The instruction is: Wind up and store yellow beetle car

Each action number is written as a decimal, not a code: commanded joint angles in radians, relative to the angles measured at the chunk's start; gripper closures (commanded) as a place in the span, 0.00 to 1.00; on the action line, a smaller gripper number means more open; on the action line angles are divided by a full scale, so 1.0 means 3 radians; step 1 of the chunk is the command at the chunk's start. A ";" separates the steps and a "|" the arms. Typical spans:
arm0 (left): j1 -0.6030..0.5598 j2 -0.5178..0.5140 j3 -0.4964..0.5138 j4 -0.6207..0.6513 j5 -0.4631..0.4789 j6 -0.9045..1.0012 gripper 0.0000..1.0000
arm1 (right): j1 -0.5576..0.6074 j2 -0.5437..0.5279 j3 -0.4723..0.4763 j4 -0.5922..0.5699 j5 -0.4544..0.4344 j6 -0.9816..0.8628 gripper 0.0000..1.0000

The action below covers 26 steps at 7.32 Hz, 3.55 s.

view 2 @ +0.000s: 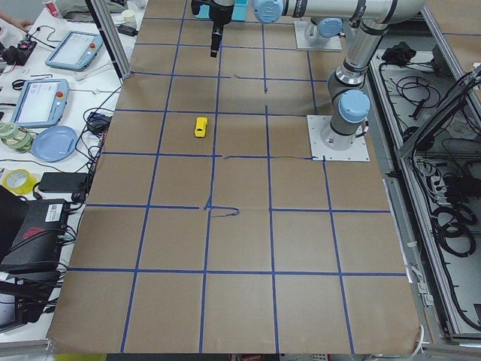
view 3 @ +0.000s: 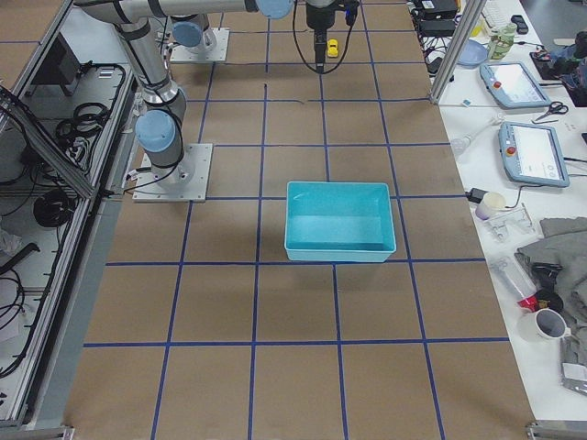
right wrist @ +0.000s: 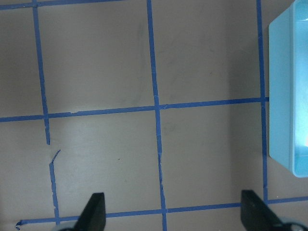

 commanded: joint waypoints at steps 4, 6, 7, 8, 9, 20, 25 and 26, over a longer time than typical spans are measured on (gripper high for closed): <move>0.0003 0.0006 -0.0003 -0.0005 0.0000 0.0000 0.00 | 0.0000 -0.0030 0.0007 0.0000 0.0002 0.0034 0.00; 0.0038 -0.0004 0.0012 -0.0041 -0.0005 -0.0005 0.00 | 0.0000 -0.0030 0.0012 0.0000 0.0017 0.0024 0.00; 0.0038 -0.0019 0.0038 -0.0132 0.0000 -0.0010 0.00 | 0.0000 -0.0030 0.0017 0.0005 0.0017 0.0024 0.00; 0.0054 -0.0020 0.0053 -0.0270 0.0000 -0.0005 0.00 | 0.0005 -0.0030 0.0007 0.0005 0.0017 0.0029 0.00; 0.0049 0.0026 0.0002 -0.0337 -0.0010 -0.0010 0.00 | 0.0005 -0.0035 0.0002 0.0016 0.0012 0.0029 0.00; 0.0049 0.0144 -0.0039 -0.0174 0.0010 0.0000 0.00 | 0.0010 0.0001 0.0012 0.0067 0.0012 -0.0022 0.00; 0.0059 -0.0278 0.0176 -0.0532 -0.0020 0.0309 0.03 | 0.0010 -0.0005 0.0017 0.0062 0.0007 -0.0017 0.00; 0.0059 -0.0473 0.0171 -0.0461 -0.0010 0.0945 0.06 | 0.0010 -0.0005 0.0017 0.0067 0.0007 -0.0022 0.00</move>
